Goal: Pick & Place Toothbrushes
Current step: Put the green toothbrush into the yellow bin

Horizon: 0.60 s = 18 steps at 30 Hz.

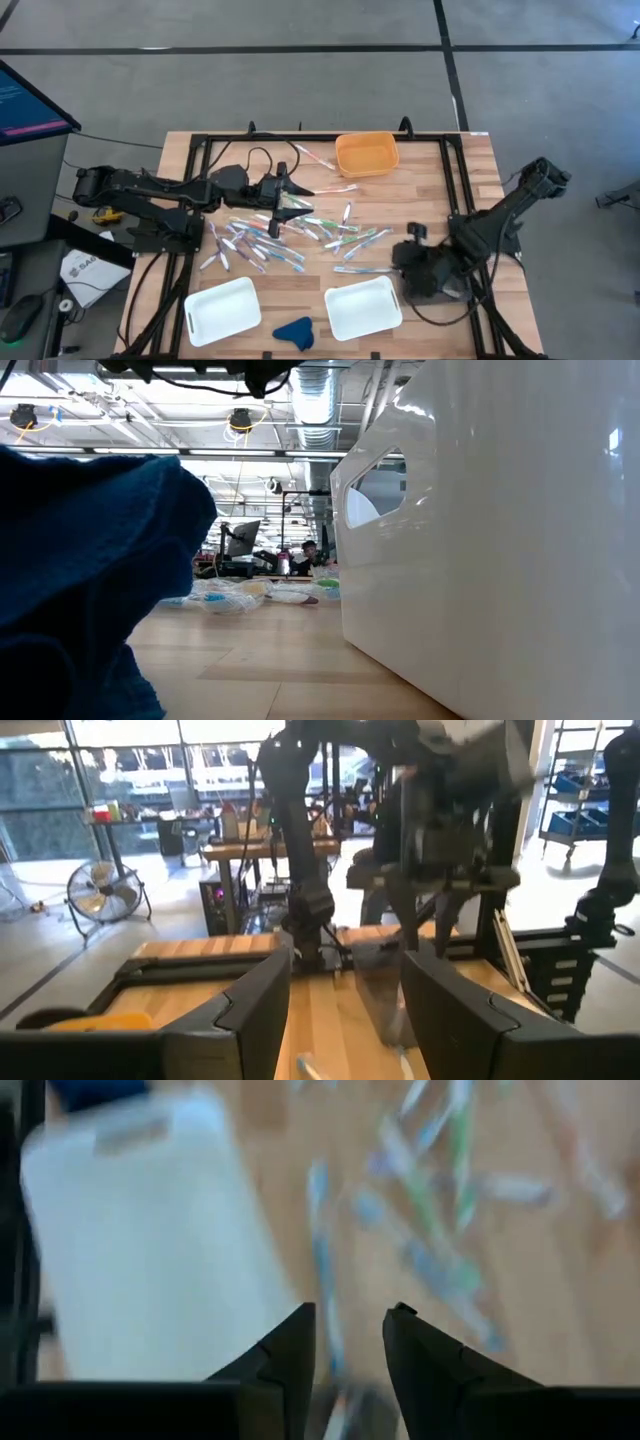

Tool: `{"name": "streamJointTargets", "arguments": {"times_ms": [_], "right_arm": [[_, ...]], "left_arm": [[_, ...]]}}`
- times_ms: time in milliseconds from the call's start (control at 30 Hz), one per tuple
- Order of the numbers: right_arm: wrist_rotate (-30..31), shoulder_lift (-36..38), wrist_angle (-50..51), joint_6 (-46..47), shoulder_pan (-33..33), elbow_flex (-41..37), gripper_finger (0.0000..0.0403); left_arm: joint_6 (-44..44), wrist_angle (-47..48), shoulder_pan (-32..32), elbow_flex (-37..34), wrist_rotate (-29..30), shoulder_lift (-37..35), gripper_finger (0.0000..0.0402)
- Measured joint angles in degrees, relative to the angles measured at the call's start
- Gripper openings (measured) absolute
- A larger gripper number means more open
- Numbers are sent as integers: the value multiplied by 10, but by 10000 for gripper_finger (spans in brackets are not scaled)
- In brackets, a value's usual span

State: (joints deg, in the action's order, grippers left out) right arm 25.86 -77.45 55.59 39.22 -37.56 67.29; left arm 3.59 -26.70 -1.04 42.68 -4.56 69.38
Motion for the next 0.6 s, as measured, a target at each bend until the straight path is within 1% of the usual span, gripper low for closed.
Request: {"name": "streamJointTargets", "arguments": {"times_ms": [67, 200, 300, 367, 467, 533, 600], "right_arm": [[39, 0, -33, -32, 21, 1, 113], [155, 0, -83, -78, 51, 1, 113], [215, 1, -118, -109, 72, 1, 113], [223, 8, -155, -155, 88, 0, 113], [220, 17, -244, -223, 111, -1, 113], [196, 27, -307, -276, 119, -14, 113], [147, 37, -354, -312, 125, -35, 113]], "left_arm": [[0, 13, 0, 0, 0, 0, 187], [3, 33, 0, 0, 0, 0, 187], [3, 52, 0, 0, 0, 0, 187], [4, 56, -3, 0, 0, 0, 187], [4, 67, -9, 0, 0, 0, 187], [4, 84, -14, 0, 0, 0, 187], [0, 100, -18, 0, 0, 0, 187]]}}
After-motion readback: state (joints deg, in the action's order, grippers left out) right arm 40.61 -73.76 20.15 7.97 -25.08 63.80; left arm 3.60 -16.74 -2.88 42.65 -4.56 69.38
